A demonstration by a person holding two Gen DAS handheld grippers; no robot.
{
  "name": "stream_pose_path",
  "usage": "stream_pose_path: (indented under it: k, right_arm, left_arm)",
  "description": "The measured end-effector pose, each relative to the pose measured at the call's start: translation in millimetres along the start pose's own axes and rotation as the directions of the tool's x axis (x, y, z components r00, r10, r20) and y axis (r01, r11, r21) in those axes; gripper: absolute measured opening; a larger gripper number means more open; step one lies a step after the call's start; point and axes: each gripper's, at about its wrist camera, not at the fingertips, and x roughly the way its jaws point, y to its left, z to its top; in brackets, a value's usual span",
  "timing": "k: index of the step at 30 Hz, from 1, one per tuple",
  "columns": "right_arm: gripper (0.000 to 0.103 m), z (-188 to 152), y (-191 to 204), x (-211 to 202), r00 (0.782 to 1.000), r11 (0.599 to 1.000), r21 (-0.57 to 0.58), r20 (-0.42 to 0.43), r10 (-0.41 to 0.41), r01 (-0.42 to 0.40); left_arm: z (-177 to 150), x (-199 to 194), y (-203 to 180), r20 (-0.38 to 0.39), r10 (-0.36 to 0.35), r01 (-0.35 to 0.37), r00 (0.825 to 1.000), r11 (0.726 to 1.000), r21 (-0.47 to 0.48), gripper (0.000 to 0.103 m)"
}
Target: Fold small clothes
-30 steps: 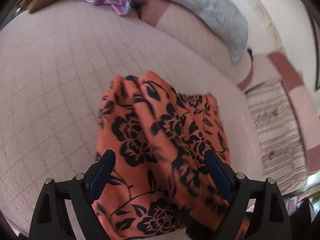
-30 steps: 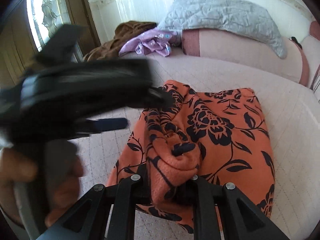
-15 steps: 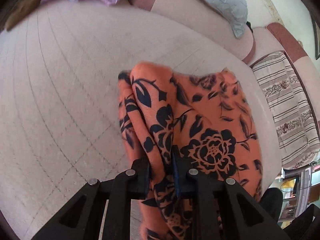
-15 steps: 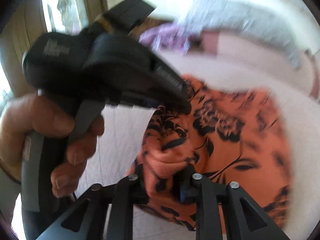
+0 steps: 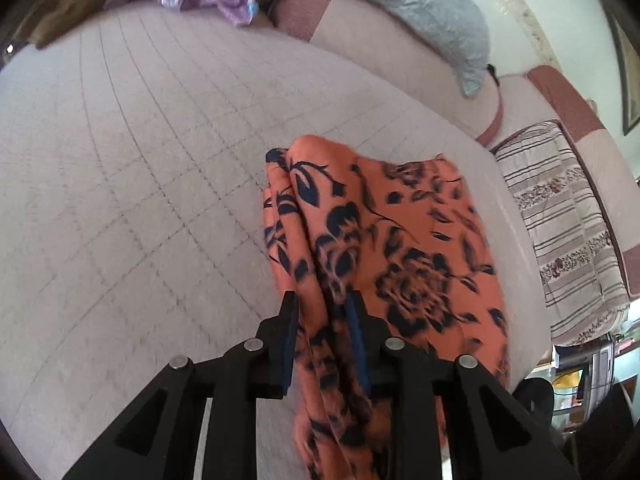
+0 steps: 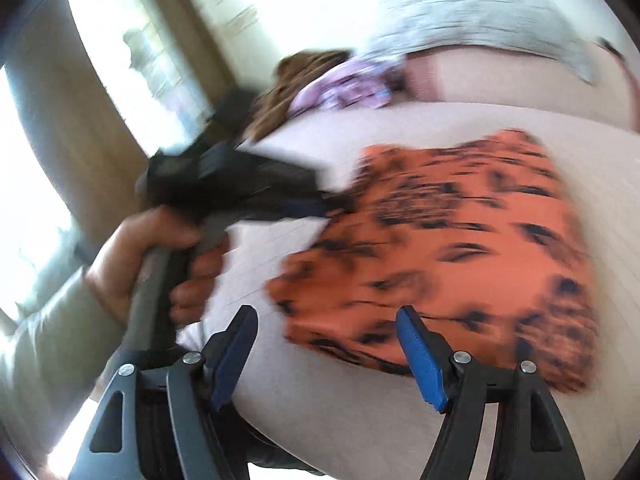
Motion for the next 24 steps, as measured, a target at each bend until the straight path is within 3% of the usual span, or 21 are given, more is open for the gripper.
stream_pose_path:
  k: [1,3,4,6,7,9,10,13,16,19,22,24]
  right_arm:
    - [0.075,-0.6,-13.5,-10.6,1.000,0.999,0.040,0.015,-0.013,0.012]
    - [0.075,-0.3,-28.3,-28.4,0.998,0.994,0.102,0.041,-0.044,0.040]
    - [0.075,-3.6,-33.6,-36.6,0.997,0.991,0.126,0.052,-0.057,0.051]
    - [0.075,-5.3,-51.4,-48.8,0.994,0.982,0.175,0.064,-0.087,0.074]
    - [0.075,-7.3,-58.3,-52.9,0.993,0.976,0.201,0.065,-0.095,0.080]
    - [0.075,-9.2,-72.4,-50.5,0.994,0.969,0.233,0.059,-0.096,0.080]
    - [0.075,-13.5,-77.3,-52.1,0.994,0.965,0.250,0.059,-0.092,0.075]
    - [0.075,-13.7,-92.7,-53.4,0.996,0.951,0.306,0.065,-0.056,0.034]
    - [0.075,-19.3,-112.7,-63.7,0.997,0.913,0.406,0.078,0.011,-0.041]
    - [0.076,-28.7,-136.3,-61.3,0.993,0.846,0.519,0.073,0.098,-0.122]
    - [0.076,-36.3,-158.9,-54.6,0.983,0.755,0.631,0.076,0.167,-0.177]
    - [0.077,-36.3,-168.4,-51.1,0.981,0.726,0.662,0.080,0.177,-0.185]
  left_arm:
    - [-1.9,-4.9,-4.2,0.013,-0.010,0.010,1.000,1.000,0.002,0.026]
    - [-16.4,-24.1,-13.6,0.053,-0.031,0.031,0.998,1.000,-0.001,0.045]
    - [-26.2,-32.1,-17.3,0.075,-0.023,0.025,0.997,1.000,-0.019,0.063]
    - [-40.1,-38.2,-26.3,0.097,-0.018,0.021,0.995,1.000,-0.021,0.065]
    - [-47.3,-35.5,-29.6,0.093,-0.007,0.008,0.996,1.000,-0.014,0.063]
    - [-58.5,-16.1,-24.2,0.025,0.059,-0.058,0.998,0.997,-0.052,0.020]
    - [-66.4,-1.7,-11.5,-0.044,0.080,-0.085,0.996,0.990,-0.112,0.012]
    - [-82.7,-2.9,17.9,0.008,-0.027,0.028,1.000,0.958,-0.286,0.012]
    - [-88.2,-7.9,33.5,0.031,-0.057,0.064,0.998,0.926,-0.372,0.013]
    - [-87.4,-13.2,23.2,0.023,-0.018,0.025,1.000,0.939,-0.342,0.013]
    - [-82.9,-39.8,-3.6,0.049,0.064,-0.050,0.997,0.969,-0.241,0.014]
    - [-78.4,-49.7,-22.7,0.082,0.101,-0.085,0.991,0.980,-0.180,0.016]
